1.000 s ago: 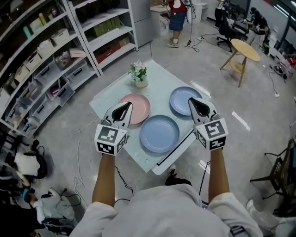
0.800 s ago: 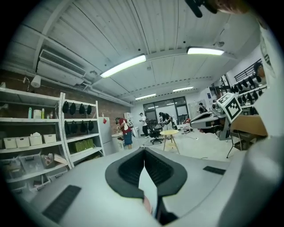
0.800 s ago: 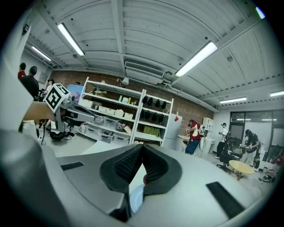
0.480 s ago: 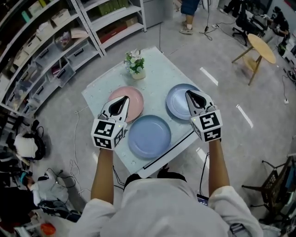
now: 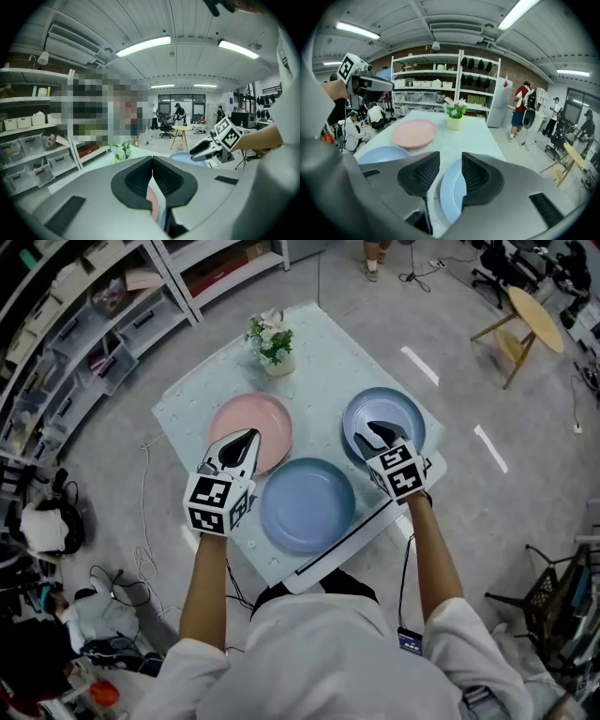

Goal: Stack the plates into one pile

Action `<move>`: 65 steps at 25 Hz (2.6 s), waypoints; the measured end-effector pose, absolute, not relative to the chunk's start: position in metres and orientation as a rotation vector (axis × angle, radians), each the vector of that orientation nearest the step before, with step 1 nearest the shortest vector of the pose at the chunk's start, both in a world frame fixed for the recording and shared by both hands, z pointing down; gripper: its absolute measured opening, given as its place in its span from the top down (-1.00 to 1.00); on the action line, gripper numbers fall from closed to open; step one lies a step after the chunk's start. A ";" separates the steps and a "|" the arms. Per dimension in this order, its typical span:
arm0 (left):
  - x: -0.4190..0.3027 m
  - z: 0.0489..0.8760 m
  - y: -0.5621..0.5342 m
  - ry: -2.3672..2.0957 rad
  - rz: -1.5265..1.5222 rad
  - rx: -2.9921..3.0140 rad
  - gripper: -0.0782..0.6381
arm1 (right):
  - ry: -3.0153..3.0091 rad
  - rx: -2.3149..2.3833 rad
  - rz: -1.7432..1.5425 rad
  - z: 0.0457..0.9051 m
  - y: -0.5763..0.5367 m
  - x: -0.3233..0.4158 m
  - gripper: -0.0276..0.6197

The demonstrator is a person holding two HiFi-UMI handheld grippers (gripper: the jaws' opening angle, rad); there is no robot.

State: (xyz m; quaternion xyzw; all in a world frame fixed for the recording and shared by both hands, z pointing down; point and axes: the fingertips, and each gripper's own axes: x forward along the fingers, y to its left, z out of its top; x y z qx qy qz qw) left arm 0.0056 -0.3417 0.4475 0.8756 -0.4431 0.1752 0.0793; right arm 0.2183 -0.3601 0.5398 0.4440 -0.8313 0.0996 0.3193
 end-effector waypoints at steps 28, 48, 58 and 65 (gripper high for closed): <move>-0.089 0.528 -0.311 -1.308 0.584 2.447 0.73 | -1.798 1.064 0.198 0.687 -0.376 0.213 0.73; -0.125 0.489 -0.293 -1.224 0.479 2.596 0.73 | -1.896 1.152 -0.080 0.524 -0.276 0.123 0.78; -0.128 0.497 -0.270 -1.135 0.503 2.622 0.73 | -1.962 1.061 -0.026 0.542 -0.216 0.055 0.78; -0.146 0.504 -0.236 -1.206 0.510 2.552 0.73 | -2.036 0.908 0.027 0.571 -0.180 0.022 0.77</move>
